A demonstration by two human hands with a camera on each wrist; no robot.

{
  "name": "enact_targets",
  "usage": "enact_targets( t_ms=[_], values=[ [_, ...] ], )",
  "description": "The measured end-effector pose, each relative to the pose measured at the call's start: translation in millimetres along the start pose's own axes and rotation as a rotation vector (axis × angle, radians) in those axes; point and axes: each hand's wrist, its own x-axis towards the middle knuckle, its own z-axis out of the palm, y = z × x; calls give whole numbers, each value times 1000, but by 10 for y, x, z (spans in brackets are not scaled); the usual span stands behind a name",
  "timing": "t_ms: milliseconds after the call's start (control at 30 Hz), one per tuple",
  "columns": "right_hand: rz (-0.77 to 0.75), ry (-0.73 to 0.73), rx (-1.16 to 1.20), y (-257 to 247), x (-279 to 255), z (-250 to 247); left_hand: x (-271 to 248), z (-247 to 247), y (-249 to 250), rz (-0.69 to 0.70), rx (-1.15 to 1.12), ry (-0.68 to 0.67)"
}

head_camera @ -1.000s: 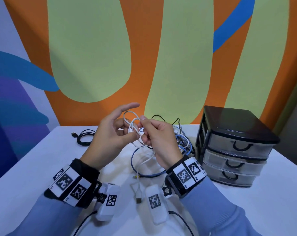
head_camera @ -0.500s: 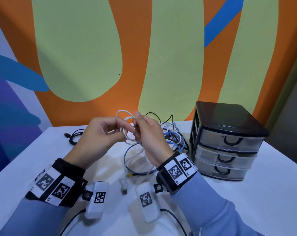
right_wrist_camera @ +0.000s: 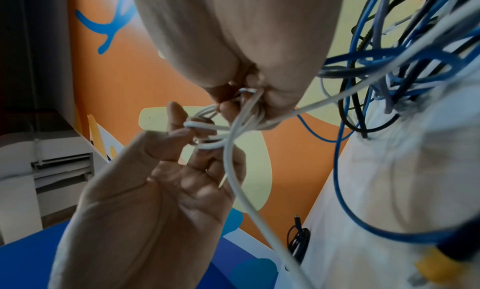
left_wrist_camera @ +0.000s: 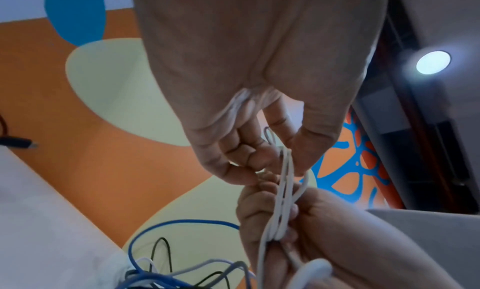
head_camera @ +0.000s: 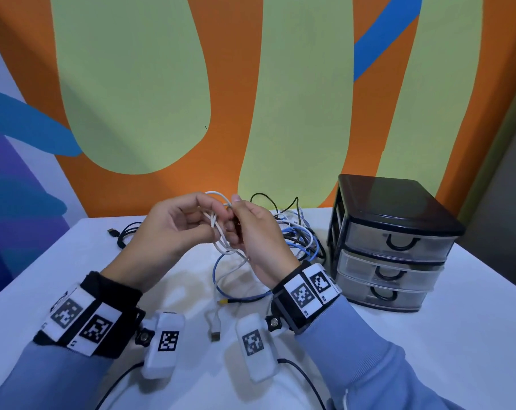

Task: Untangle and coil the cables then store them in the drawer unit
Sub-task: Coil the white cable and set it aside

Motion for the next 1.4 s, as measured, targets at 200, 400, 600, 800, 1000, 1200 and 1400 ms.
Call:
enact_targets(
  t_ms=[200, 400, 600, 800, 1000, 1200, 1400],
  values=[
    [-43, 14, -81, 36, -1, 5, -17, 43, -15, 38, 219, 37],
    [-72, 1, -67, 6, 0, -48, -20, -51, -9, 84, 416, 27],
    [-114, 4, -28, 1, 38, -64, -2, -135, -7, 64, 569, 68],
    [-136, -45, -30, -25, 17, -66, -23, -165, -19, 111, 655, 150],
    [-62, -140, 109, -68, -14, -97, -18, -210, 16, -25, 471, 194],
    [3, -182, 277, -109, 18, -164, 47, -197, 66, -45, 306, 266],
    [-5, -192, 114, -170, 1, -220, 93, -335, 96, -141, -76, 312]
  ],
)
